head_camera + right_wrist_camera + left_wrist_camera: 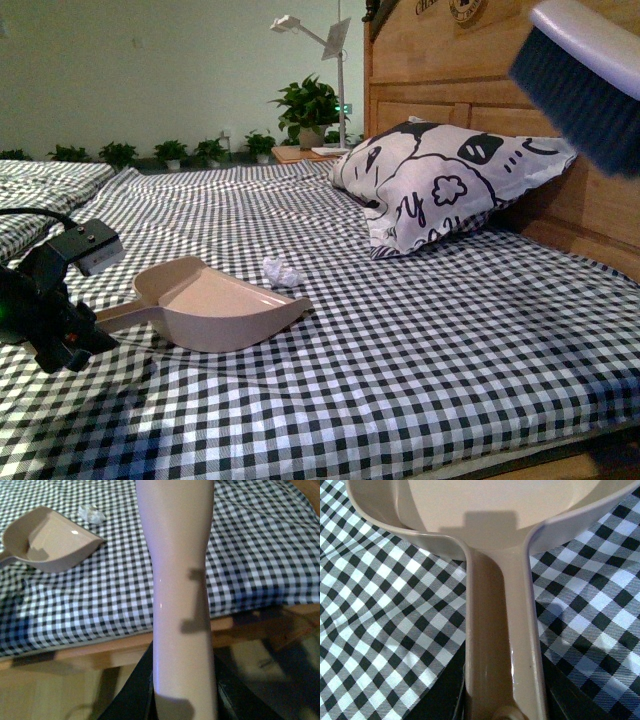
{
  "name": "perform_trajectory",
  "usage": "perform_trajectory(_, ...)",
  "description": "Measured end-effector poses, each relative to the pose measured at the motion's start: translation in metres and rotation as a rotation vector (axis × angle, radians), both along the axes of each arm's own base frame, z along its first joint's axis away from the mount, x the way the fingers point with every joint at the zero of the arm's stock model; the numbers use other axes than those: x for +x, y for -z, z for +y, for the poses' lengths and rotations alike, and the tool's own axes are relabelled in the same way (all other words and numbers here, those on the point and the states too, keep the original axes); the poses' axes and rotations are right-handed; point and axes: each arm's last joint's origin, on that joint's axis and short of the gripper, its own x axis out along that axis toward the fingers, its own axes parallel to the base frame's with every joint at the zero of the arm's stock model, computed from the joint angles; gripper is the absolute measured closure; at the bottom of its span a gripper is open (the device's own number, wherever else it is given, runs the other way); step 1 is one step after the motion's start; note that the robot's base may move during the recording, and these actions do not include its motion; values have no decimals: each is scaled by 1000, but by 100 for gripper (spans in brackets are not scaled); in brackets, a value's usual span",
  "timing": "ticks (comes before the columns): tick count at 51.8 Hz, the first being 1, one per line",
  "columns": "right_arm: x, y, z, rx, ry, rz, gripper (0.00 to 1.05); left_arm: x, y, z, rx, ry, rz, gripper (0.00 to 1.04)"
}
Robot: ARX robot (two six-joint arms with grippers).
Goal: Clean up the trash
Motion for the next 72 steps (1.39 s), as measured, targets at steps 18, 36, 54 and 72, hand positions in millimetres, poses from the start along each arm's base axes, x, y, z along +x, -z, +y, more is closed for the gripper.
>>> perform_trajectory(18, 77, -13, 16, -13, -20, 18, 85, 0, 0, 0, 0, 0, 0, 78)
perform_trajectory(36, 173, 4, 44, -58, -49, 118, 85, 0, 0, 0, 0, 0, 0, 78)
perform_trajectory(54, 216, 39, 85, -181, -64, 195, 85, 0, 0, 0, 0, 0, 0, 78)
perform_trajectory(72, 231, 66, 113, -254, -47, 225, 85, 0, 0, 0, 0, 0, 0, 78)
